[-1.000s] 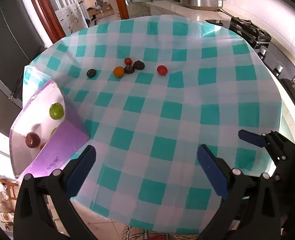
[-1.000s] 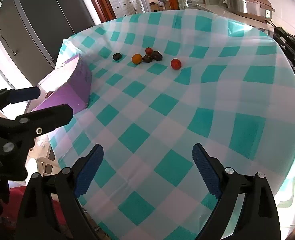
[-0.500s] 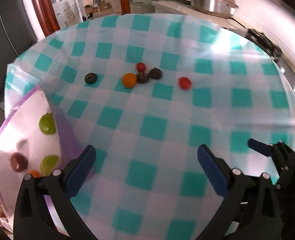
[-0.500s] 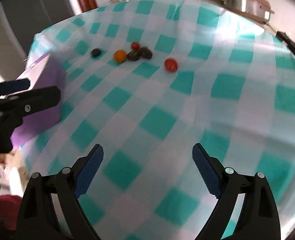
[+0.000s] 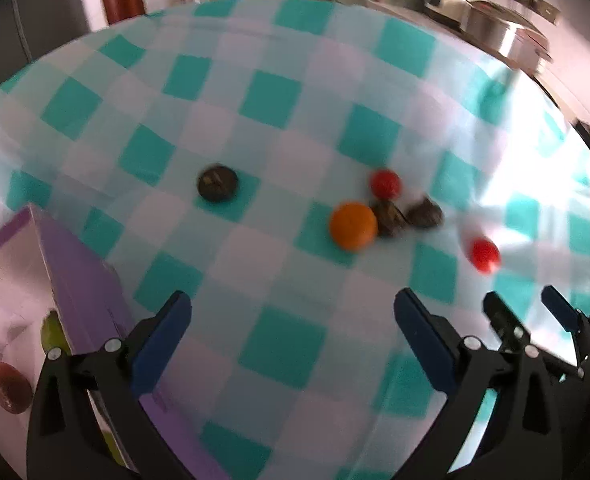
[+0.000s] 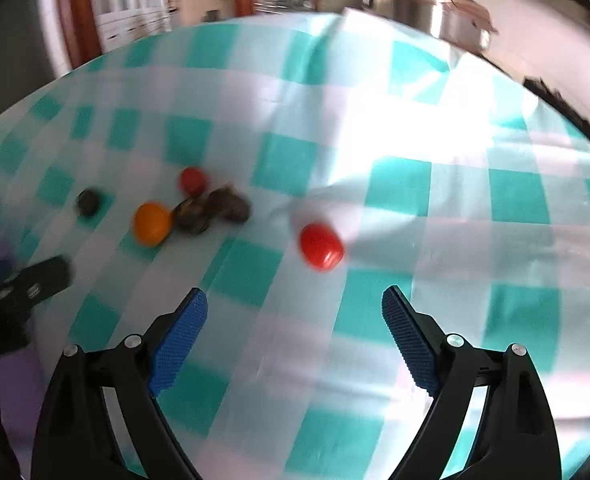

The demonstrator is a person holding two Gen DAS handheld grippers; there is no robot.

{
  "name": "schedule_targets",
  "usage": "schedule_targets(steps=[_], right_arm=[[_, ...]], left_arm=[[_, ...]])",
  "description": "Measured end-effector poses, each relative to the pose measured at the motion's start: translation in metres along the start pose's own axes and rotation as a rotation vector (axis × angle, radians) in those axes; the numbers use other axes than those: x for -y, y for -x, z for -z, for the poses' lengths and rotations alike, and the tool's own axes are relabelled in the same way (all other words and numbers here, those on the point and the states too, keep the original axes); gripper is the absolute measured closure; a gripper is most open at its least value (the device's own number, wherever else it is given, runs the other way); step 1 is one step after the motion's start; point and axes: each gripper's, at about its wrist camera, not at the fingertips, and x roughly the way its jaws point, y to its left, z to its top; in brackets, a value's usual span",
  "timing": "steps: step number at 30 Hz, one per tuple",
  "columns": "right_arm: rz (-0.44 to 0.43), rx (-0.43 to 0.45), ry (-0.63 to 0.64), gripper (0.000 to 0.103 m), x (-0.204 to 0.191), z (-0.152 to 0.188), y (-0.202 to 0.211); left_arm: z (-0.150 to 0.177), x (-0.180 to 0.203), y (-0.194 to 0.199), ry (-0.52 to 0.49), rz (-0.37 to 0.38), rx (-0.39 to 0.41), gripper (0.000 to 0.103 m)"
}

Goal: Organize fruits
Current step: 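Grasp the small orange with the left tool while the right tool grasps a red cherry tomato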

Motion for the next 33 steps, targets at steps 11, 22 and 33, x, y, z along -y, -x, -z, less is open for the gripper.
schedule_targets(steps=[11,22,33], right_arm=[[0.065,-0.054,0.126,0.028,0.007,-0.022,-0.072],[-0.033,-0.037,0.097,0.069,0.011,-0.017,-0.073],[-0.064,-0.062,0.053,0.069,0.019,0.014,-0.052]], left_arm=[[-0.018,0.039,-0.032,-0.167,0.061,-0.017,0.002],[-0.033,0.028,-0.089,-0.043,0.055,-0.134,0.003],[-0.037,0.049,-0.109,-0.215,0.069,-0.119,0.063]])
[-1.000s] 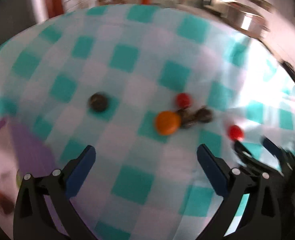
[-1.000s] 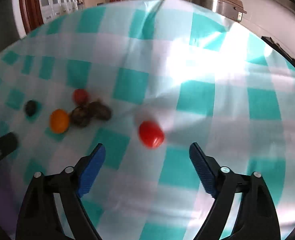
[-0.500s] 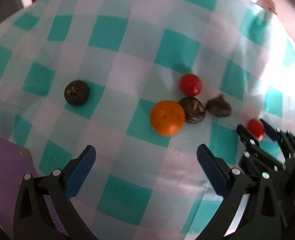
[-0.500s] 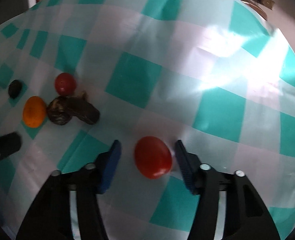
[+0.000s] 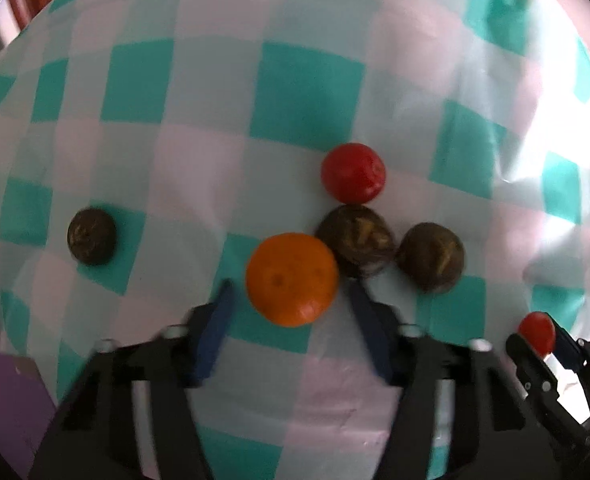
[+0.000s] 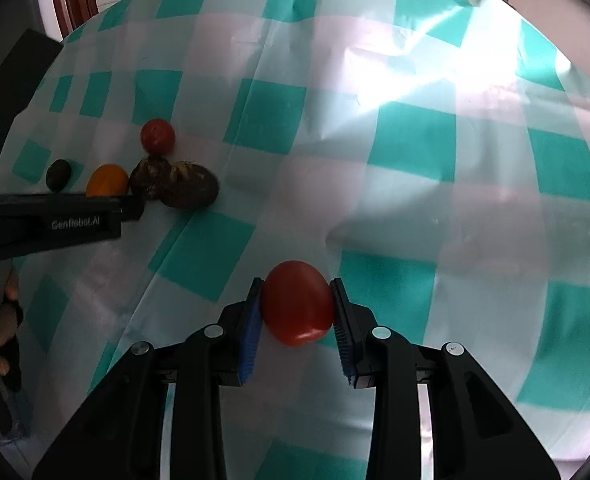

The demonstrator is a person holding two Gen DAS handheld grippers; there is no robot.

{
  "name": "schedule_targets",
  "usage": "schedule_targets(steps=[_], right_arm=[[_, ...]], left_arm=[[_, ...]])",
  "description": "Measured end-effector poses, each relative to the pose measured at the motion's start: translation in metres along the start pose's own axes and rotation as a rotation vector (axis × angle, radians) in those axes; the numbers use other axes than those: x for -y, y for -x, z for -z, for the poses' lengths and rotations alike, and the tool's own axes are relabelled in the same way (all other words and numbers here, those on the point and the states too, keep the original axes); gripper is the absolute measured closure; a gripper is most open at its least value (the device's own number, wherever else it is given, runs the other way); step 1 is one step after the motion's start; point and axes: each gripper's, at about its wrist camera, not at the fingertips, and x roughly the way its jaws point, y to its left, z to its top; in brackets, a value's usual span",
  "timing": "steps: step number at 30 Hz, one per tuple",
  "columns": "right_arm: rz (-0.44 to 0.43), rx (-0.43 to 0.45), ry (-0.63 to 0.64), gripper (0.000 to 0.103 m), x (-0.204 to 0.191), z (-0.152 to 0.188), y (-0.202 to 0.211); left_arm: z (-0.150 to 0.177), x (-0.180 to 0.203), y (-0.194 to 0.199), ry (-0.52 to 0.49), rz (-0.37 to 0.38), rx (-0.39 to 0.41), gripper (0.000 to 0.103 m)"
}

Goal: Organize fruits
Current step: 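Grasp the small orange with the left tool while the right tool grasps a red cherry tomato, then carry the orange and cherry tomato into the box and open both tools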

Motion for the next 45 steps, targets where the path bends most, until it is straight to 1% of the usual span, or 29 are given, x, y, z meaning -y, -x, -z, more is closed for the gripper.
schedule_targets(steps=[3,6,8,10,11,12,13,14,16,17,18,22,23,24,28,34,39,42,45], right_arm=[[-0.011,-0.005,0.014,0.069,-0.014,0.020,0.019],[-0.034,-0.008,0.009,0.069,-0.015,0.036,0.035],[-0.056,-0.013,0.006,0.069,-0.015,0.049,0.047],[-0.082,-0.023,0.005,0.069,-0.014,0.065,0.061],[-0.095,-0.028,0.008,0.069,-0.013,0.074,0.068],[-0.118,-0.036,0.017,0.069,-0.017,0.084,0.079],[-0.138,-0.045,0.027,0.069,-0.023,0.089,0.081],[-0.163,-0.058,0.049,0.069,-0.023,0.100,0.089],[-0.193,-0.074,0.092,0.069,-0.016,0.117,0.104],[-0.203,-0.081,0.108,0.069,-0.013,0.123,0.110],[-0.213,-0.091,0.129,0.069,-0.009,0.131,0.117],[-0.229,-0.110,0.162,0.069,0.017,0.160,0.144],[-0.231,-0.112,0.158,0.069,0.025,0.164,0.149],[-0.230,-0.110,0.158,0.069,0.034,0.170,0.156],[-0.253,-0.076,0.185,0.069,0.048,0.185,0.187],[-0.307,-0.025,0.267,0.069,0.050,0.215,0.241],[-0.324,-0.001,0.257,0.069,0.057,0.229,0.262],[-0.330,0.012,0.242,0.069,0.057,0.232,0.269],[-0.336,0.018,0.249,0.069,0.052,0.233,0.273]], left_arm=[[0.000,-0.006,0.003,0.010,0.033,0.003,0.064],[0.006,-0.016,0.013,0.073,0.052,-0.027,0.065],[0.014,-0.016,0.023,0.077,0.056,-0.031,0.065],[0.028,-0.008,0.041,0.057,0.055,-0.027,0.065],[0.040,-0.001,0.053,0.046,0.057,-0.026,0.065],[0.050,0.005,0.061,0.037,0.057,-0.027,0.065],[0.062,0.011,0.070,0.025,0.055,-0.026,0.065],[0.079,0.019,0.083,0.007,0.050,-0.023,0.065],[0.104,0.029,0.099,-0.008,0.044,-0.022,0.064],[0.124,0.036,0.110,-0.014,0.039,-0.025,0.064],[0.137,0.038,0.117,-0.017,0.036,-0.027,0.064],[0.201,0.069,0.146,-0.055,0.010,-0.036,0.064],[0.207,0.070,0.151,-0.055,0.010,-0.036,0.064],[0.228,0.076,0.158,-0.049,0.011,-0.036,0.064],[0.261,0.103,0.180,-0.037,0.011,-0.033,0.064],[0.282,0.136,0.209,-0.036,0.026,-0.009,0.064],[0.298,0.156,0.228,-0.069,0.025,0.001,0.064],[0.306,0.158,0.235,-0.077,0.019,0.005,0.064],[0.309,0.153,0.240,-0.063,0.013,0.012,0.064]])
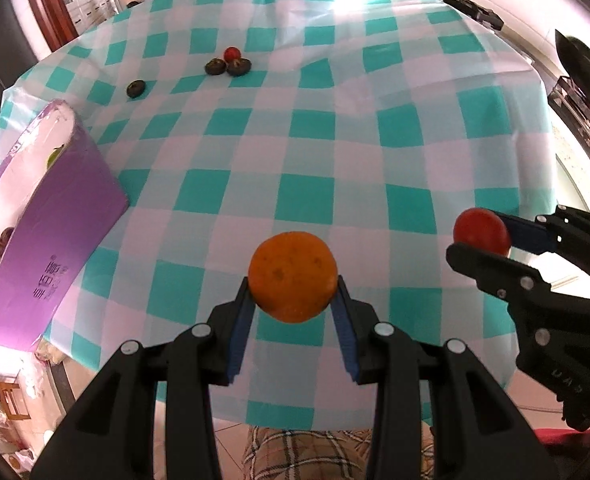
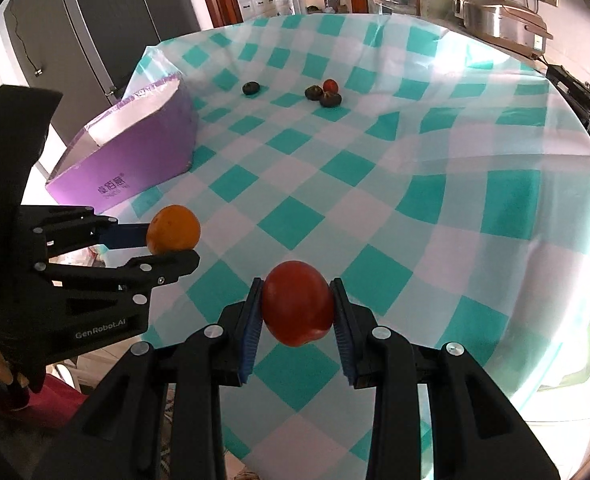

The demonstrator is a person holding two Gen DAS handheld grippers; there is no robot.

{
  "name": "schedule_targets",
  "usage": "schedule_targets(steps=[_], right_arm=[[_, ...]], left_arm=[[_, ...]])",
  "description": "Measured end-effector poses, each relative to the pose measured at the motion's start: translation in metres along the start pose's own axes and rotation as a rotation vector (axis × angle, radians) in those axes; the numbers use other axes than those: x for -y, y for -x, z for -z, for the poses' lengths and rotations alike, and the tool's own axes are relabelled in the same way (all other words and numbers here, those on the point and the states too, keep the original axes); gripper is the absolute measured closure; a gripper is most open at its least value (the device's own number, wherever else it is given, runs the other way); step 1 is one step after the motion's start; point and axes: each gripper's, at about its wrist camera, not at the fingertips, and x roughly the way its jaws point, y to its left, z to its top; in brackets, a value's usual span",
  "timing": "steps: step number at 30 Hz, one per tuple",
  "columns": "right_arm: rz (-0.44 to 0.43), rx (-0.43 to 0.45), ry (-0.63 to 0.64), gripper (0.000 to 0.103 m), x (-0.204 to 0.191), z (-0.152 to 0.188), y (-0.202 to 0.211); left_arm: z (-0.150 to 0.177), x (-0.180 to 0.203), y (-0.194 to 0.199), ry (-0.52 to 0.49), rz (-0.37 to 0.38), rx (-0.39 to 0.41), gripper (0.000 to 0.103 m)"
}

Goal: Organize fruits
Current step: 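Carry the orange and cherry tomato into the box and open both tools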

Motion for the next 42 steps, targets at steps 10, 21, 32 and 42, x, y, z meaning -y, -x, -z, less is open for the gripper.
schedule_targets(steps=[10,21,32,42], right_arm=[[-0.014,0.026,0.028,0.069,-0.032,-0.040,-0.009],[-0.179,0.071,0.080,0.069,-0.157,-0.177,-0.078],[-0.258,-0.155,0.265,0.069,-0.283,-0.248,-0.194],[-0.075,-0.370,0.331,0.069,-0.306,-0.279,-0.281]], left_arm=[[-0.016,-0.064,0.029,0.121,0.032,0.109,0.064],[-0.054,-0.249,0.063,0.264,-0.044,0.262,0.064],[-0.053,-0.417,0.003,0.383,-0.113,0.011,0.064],[-0.099,-0.435,-0.063,0.244,-0.072,-0.106,0.064]])
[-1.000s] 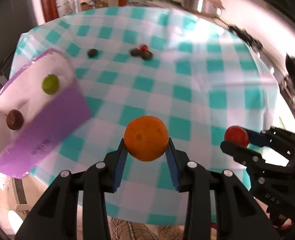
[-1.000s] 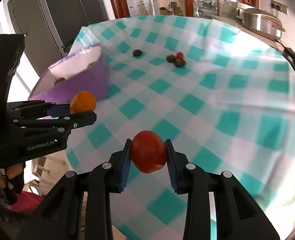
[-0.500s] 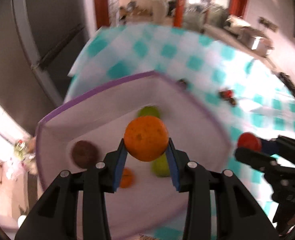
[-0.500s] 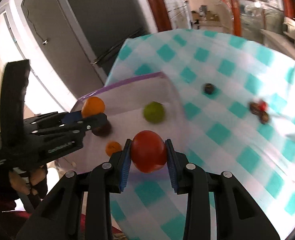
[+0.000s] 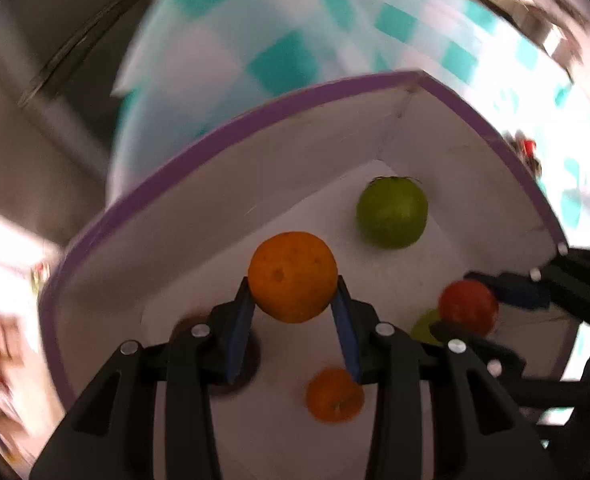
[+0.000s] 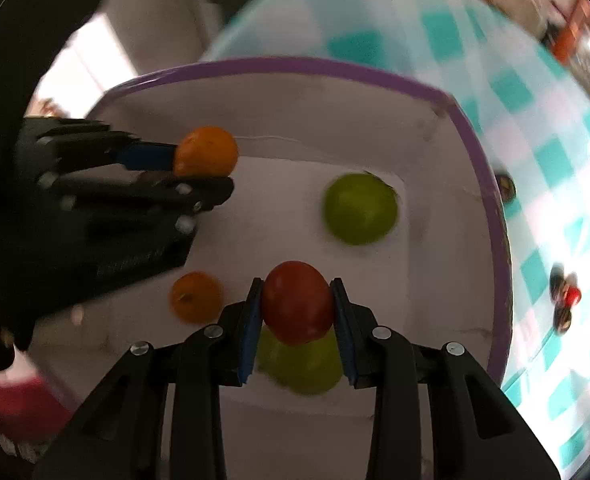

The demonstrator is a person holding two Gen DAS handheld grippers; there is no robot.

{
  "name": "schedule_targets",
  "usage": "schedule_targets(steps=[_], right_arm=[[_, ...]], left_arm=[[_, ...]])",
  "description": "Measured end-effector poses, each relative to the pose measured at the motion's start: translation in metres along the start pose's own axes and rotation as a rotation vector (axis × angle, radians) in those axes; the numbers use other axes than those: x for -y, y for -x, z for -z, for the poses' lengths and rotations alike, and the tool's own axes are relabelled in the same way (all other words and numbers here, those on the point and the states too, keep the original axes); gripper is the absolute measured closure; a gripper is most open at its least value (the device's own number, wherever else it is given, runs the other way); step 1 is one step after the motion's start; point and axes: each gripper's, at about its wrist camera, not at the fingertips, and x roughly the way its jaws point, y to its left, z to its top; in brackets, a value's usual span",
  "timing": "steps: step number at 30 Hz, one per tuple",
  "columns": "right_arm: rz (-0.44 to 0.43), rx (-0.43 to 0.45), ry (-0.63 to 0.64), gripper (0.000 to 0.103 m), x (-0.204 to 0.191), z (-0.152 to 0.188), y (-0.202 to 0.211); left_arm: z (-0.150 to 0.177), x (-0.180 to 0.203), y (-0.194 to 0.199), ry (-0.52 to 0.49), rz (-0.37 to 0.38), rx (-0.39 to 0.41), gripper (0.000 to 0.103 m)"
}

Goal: Organize fruits
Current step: 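Carry the orange and cherry tomato into the box and open both tools, then withdraw both tools from the box back over the table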

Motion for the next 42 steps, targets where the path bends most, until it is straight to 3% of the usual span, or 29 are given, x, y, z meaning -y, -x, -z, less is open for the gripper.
schedule_targets(steps=[3,11,13,14,15,16,18,23,26,27,30,33,37,41,42], right_arm=[[0.009,-0.074,-0.065,0.069,0.013,-0.010,-0.018],[0.021,-0.177,-0.152,0.066,0.024,-0.009,-0.044],[0.027,-0.169,-0.164,0.056,0.023,-0.006,-0.041],[0.044,-0.166,-0.165,0.045,0.022,-0.005,-0.038],[0.048,-0.159,-0.164,0.040,0.022,-0.003,-0.035],[0.040,-0.140,-0.162,0.039,0.021,0.000,-0.029],[0.037,-0.086,-0.147,0.034,0.019,0.010,-0.014],[0.014,0.144,-0.054,0.022,0.008,0.041,0.051],[0.021,0.315,0.002,0.018,0.009,0.070,0.099],[0.026,0.364,0.014,0.016,0.009,0.080,0.111],[0.073,0.507,0.043,0.016,0.028,0.129,0.155],[0.131,0.579,0.034,0.016,0.063,0.192,0.191],[0.153,0.639,-0.090,0.016,0.106,0.259,0.228],[0.126,0.646,-0.211,0.016,0.143,0.326,0.242],[0.124,0.640,-0.226,0.016,0.150,0.341,0.242]], left_arm=[[-0.012,0.010,-0.024,-0.078,-0.002,-0.054,0.064],[-0.002,0.004,-0.060,-0.090,-0.018,-0.129,0.063],[0.002,0.002,-0.062,-0.084,-0.017,-0.126,0.062],[0.005,0.001,-0.062,-0.071,-0.018,-0.120,0.062],[0.006,0.002,-0.061,-0.057,-0.019,-0.113,0.054],[0.006,0.003,-0.060,-0.042,-0.018,-0.103,0.040],[0.010,0.001,-0.054,-0.010,-0.019,-0.073,0.030],[0.017,0.003,-0.028,0.068,-0.088,-0.004,0.024],[0.019,0.013,0.019,0.140,-0.239,0.178,0.024],[0.021,0.019,0.043,0.182,-0.277,0.274,0.020],[0.022,0.050,0.106,0.264,-0.296,0.497,0.004],[0.027,0.110,0.153,0.290,-0.280,0.626,0.001],[0.051,0.196,0.189,0.309,-0.211,0.626,0.002],[0.079,0.290,0.179,0.291,-0.188,0.508,0.002],[0.083,0.299,0.175,0.271,-0.192,0.488,0.002]])
